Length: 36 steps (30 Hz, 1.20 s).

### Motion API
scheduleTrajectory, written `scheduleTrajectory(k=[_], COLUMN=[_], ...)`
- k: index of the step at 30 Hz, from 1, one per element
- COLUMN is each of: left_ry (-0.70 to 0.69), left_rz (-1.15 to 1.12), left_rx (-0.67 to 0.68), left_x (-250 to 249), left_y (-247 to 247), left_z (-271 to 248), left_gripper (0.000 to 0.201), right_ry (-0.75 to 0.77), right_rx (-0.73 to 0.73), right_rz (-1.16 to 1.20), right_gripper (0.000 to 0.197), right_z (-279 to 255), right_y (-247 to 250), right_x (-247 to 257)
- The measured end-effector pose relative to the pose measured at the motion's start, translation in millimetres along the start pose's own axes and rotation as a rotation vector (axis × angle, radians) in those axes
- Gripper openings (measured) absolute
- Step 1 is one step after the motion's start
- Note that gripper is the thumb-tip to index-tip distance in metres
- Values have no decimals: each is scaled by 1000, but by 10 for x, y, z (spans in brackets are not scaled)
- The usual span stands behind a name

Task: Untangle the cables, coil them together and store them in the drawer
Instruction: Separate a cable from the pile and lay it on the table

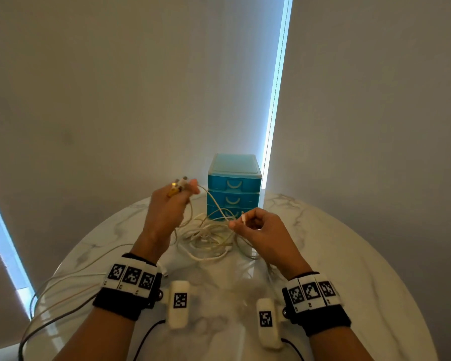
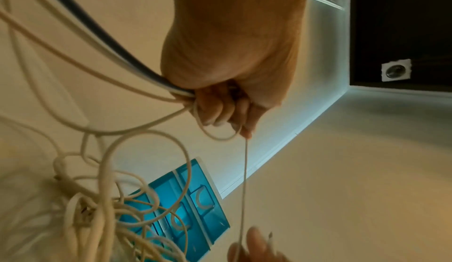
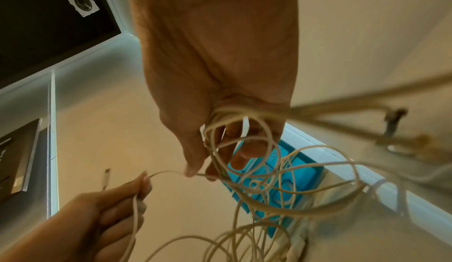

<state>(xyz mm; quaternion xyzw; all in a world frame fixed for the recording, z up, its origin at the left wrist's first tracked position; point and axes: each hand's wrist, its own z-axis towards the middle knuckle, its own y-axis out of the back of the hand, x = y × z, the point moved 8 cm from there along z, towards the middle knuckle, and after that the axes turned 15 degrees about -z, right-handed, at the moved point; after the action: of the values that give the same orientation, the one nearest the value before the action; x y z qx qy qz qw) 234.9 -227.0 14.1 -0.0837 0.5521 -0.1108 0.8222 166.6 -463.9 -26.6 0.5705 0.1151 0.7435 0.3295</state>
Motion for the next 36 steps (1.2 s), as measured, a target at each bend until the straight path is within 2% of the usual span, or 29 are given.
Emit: scheduleTrajectory(k=[2,4,8,10,12,15,17,19,21,22,24,25,26,28,31,34,36], left_ry=[13,24,6,-2,-5,6,14,18,15,12,5,0,-4,-8,-10,42,136], left_rz=[-222,-375,-606,-675,-689,-666,-639,-619,-616,-619,-630,-635,-640,-648,-657,-582,-451], left_rx=[-131,-204,-287,-294,-275,-235,-210,-187,-170,-165,-159,-158,-157,-156,-152,-87,1], left_x=[36,60,88,78,63,61,39,9,-16,-28,-49,-54,-59,-63,-73,-42,37], left_y=[185,311,512,565,542,429,362,327,312,309,310,316,322,331,340,267,142], left_z=[56,83,129,154,154,126,108,97,87,82,75,77,79,86,92,99,82], left_gripper=[27,22,22,22,23,25,25,26,27,27,27,27,28,28,29,30,32], right_ry=[-19,-47,-173,-242,-277,-253,-170,15,178,205,169,127,84,26,37,51,50], right_rx=[-60,-228,-566,-623,-542,-363,-354,-429,-427,-344,-90,13,59,13,-73,-229,-367], right_rz=[-31,-48,-14,-16,-62,-273,-364,-320,-235,-204,-260,-336,-405,-493,-538,-385,-209], right_gripper=[21,18,18,18,21,43,59,64,51,40,22,20,19,11,15,12,10], right_z=[21,24,-72,-104,-71,18,14,-65,-139,-147,-118,-103,-94,-61,-34,-29,-54], right_y=[93,314,744,813,747,588,534,516,436,341,59,-66,-129,-81,49,243,422], right_x=[-59,-100,-301,-433,-482,-364,-164,155,372,426,384,299,209,86,46,98,143])
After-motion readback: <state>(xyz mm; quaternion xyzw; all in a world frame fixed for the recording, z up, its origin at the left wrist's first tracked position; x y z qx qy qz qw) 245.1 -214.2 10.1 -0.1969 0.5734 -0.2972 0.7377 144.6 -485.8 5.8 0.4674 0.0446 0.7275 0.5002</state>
